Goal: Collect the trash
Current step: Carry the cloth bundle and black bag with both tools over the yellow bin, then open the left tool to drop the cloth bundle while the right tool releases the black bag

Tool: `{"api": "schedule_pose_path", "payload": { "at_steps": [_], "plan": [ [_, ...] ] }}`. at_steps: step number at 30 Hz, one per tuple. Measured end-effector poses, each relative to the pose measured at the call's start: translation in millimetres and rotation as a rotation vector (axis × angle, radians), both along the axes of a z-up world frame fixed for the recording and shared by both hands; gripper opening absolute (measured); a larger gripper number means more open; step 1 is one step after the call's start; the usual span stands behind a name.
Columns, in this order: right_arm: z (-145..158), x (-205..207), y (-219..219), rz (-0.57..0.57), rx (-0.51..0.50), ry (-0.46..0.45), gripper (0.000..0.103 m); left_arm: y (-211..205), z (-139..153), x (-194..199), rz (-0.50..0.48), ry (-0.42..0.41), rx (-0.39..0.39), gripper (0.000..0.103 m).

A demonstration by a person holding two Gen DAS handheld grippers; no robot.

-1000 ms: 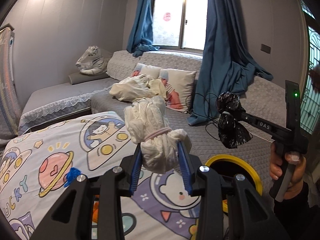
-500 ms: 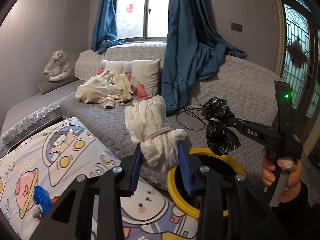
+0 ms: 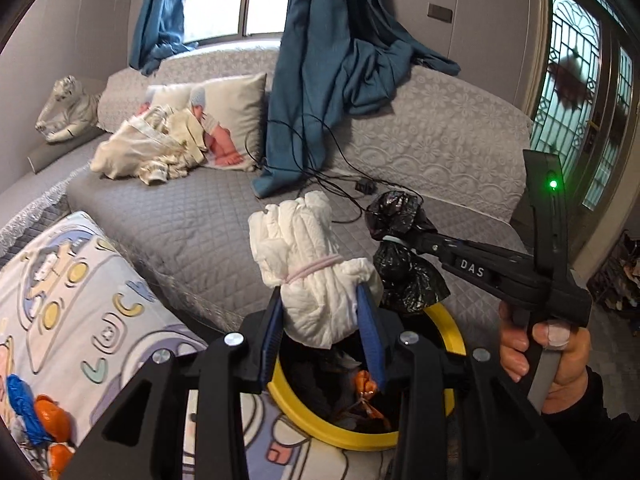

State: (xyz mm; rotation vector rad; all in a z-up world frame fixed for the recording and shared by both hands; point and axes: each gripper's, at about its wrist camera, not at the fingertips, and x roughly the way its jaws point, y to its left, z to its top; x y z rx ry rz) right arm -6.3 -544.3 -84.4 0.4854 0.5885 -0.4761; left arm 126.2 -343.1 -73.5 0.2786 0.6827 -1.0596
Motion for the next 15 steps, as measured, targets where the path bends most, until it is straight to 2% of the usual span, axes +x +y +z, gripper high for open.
{"api": "schedule_pose_path", "payload": {
  "at_steps": [6,12,14,15],
  "plan": [
    [-20,0,-10,-0.020,0.037,0.040,0.010,-25,-30,6,-0.018,0.085,0.031,0.034],
    [-32,0,-17,-0.031,0.060,0.065,0.011,-39,-49,8,-0.032,0.127,0.060,0.035],
    [-35,0,-18,-0.039,0.063,0.072,0.011,-40,-52,8,-0.033,0.140,0.062,0.037],
    [-36,0,-19,-0.040,0.066,0.072,0.011,-40,-54,8,-0.031,0.144,0.063,0.041]
  ]
}}
